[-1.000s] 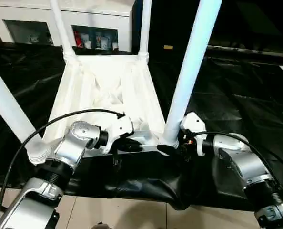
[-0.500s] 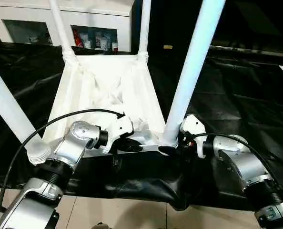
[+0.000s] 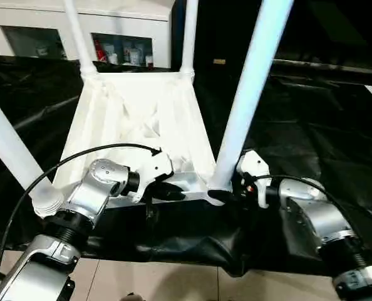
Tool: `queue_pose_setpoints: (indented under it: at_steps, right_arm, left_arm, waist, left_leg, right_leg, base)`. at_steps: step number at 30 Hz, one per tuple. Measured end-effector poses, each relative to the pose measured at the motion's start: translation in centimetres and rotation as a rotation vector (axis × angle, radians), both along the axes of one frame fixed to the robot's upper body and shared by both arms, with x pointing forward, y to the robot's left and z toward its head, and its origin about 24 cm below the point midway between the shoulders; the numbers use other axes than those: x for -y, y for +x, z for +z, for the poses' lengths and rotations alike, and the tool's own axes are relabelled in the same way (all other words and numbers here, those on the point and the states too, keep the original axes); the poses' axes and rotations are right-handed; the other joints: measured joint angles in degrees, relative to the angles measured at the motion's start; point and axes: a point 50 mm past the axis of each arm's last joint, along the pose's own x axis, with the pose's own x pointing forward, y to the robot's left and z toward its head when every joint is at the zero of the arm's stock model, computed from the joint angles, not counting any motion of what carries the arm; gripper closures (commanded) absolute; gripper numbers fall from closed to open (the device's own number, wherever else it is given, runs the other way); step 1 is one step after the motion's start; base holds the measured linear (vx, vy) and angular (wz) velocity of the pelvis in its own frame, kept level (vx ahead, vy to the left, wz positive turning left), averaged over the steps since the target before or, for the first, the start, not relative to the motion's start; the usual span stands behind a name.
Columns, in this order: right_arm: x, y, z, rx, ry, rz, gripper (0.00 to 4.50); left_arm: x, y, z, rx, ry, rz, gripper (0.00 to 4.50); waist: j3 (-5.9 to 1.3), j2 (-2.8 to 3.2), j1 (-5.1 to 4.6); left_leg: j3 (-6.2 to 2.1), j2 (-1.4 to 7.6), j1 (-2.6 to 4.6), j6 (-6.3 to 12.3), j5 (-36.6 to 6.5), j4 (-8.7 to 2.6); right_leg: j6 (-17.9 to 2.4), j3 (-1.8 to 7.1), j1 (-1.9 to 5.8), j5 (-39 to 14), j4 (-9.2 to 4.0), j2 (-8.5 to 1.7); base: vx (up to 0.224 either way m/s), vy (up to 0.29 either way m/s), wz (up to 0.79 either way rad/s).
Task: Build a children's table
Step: Rotate leg to tighten
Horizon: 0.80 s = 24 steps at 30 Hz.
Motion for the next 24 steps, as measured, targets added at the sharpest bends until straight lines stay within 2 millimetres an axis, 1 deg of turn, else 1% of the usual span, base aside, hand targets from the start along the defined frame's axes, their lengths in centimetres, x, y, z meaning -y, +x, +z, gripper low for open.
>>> queue_pose_setpoints:
  at_steps: [2,4,6,8,9,11,13,16,19,20,22,23,24]
  right_arm:
    - [-0.1,0.4,-0.3,0.006,0.017,-0.081,1.8]
    - [-0.8,1.4,-0.9,0.01,0.055,-0.263,1.81]
    - [-1.4,2.2,-1.2,0.014,0.087,-0.438,1.81]
    - [-2.0,2.4,-1.3,0.015,0.096,-0.508,1.81]
    - [-2.4,2.7,-1.4,0.021,0.095,-0.597,1.81]
    - [-3.1,3.2,-1.5,0.035,0.094,-0.713,1.81]
    - [-3.9,3.4,-1.6,0.05,0.098,-0.83,1.81]
    - [-4.5,3.5,-1.7,0.072,0.101,-0.902,1.81]
    - [-4.5,3.5,-1.6,0.084,0.111,-0.892,1.81]
    - [-4.4,3.5,-1.6,0.085,0.112,-0.885,1.46]
    - [-4.0,3.5,-1.6,0.091,0.127,-0.852,1.46]
    - [-3.9,3.5,-1.5,0.093,0.128,-0.833,1.09]
    - [-3.7,3.5,-1.5,0.095,0.128,-0.809,1.06]
  left_arm:
    - [0.5,0.4,-0.1,0.014,-0.001,0.035,4.5]
    - [1.3,1.5,-0.3,0.039,0.01,0.12,4.5]
    - [2.2,2.1,-0.4,0.05,0.011,0.189,4.5]
    - [2.7,2.4,-0.5,0.051,0.008,0.219,4.5]
    - [3.3,2.7,-0.5,0.054,0.011,0.253,4.5]
    - [4.2,3.1,-0.6,0.059,0.005,0.296,4.5]
    - [5.1,3.3,-0.6,0.063,0.0,0.324,4.5]
    - [5.6,3.5,-0.6,0.06,-0.004,0.332,4.5]
    - [5.6,3.5,-0.6,0.066,-0.008,0.33,4.5]
    - [5.6,3.5,-0.6,0.067,-0.009,0.329,4.5]
    - [5.5,3.5,-0.5,0.074,-0.012,0.324,4.5]
    - [5.4,3.5,-0.5,0.078,-0.014,0.321,4.5]
    - [5.3,3.5,-0.5,0.081,-0.014,0.319,4.5]
  waist:
    - [0.0,0.0,-0.19]
    - [0.0,0.01,-0.5]
    - [0.0,0.07,-1.03]
    - [-0.03,0.12,-1.12]
    - [-0.05,0.18,-1.26]
    - [-0.04,0.49,-1.55]
    - [-0.06,0.77,-1.58]
    - [-0.14,0.99,-1.57]
    - [-0.15,1.15,-1.57]
    - [-0.15,1.22,-1.57]
    - [-0.07,1.4,-1.59]
    - [-0.06,1.47,-1.65]
    - [-0.05,1.53,-1.68]
  left_leg:
    - [0.0,-0.01,0.03,0.0,0.0,0.07]
    - [0.0,-0.01,0.18,-0.01,0.0,0.1]
    - [-0.03,-0.02,0.19,-0.01,0.0,0.09]
    - [-0.11,-0.02,0.19,-0.01,0.0,0.08]
    - [-0.13,-0.03,0.19,-0.01,0.0,0.08]
    - [-0.16,-0.05,0.15,-0.01,0.0,0.09]
    - [-0.16,-0.11,0.1,-0.01,0.0,0.1]
    - [-0.17,-0.12,0.09,0.0,0.0,0.09]
    - [-0.18,-0.12,0.09,0.0,0.0,0.02]
    - [-0.18,-0.12,0.09,0.0,0.0,0.0]
    - [-0.17,-0.11,0.08,0.0,0.0,-0.01]
    - [-0.16,-0.11,0.07,0.0,0.0,-0.01]
    - [-0.16,-0.11,0.07,0.0,0.0,-0.03]
  right_leg:
    - [0.1,0.01,0.02,0.0,0.0,0.0]
    - [0.0,0.01,0.11,0.0,0.0,0.0]
    - [0.0,-0.02,0.09,0.0,-0.01,0.0]
    - [0.0,-0.08,0.14,0.0,-0.03,0.0]
    - [0.0,-0.08,0.16,0.0,-0.03,0.0]
    - [0.0,-0.11,0.19,0.0,-0.15,0.0]
    - [0.0,-0.07,0.2,0.0,-0.18,-0.03]
    - [0.1,-0.06,0.25,0.0,-0.19,-0.04]
    - [0.1,-0.06,0.26,0.0,-0.17,-0.03]
    - [0.1,-0.06,0.26,0.0,-0.17,-0.03]
    - [0.1,-0.07,0.24,0.0,-0.16,-0.02]
    - [0.1,-0.06,0.23,0.0,-0.16,-0.02]
    - [0.1,-0.07,0.22,0.0,-0.15,-0.02]
  base:
    - [0.0,0.0,0.0]
    - [0.0,0.0,0.0]
    - [0.0,0.0,0.0]
    - [0.0,0.0,0.0]
    - [0.0,0.0,0.0]
    - [0.0,0.0,0.0]
    - [0.0,0.0,0.0]
    - [0.0,0.0,0.0]
    - [0.0,0.0,0.0]
    - [0.0,0.0,0.0]
    - [0.0,0.0,0.0]
    - [0.0,0.0,0.0]
    - [0.0,0.0,0.0]
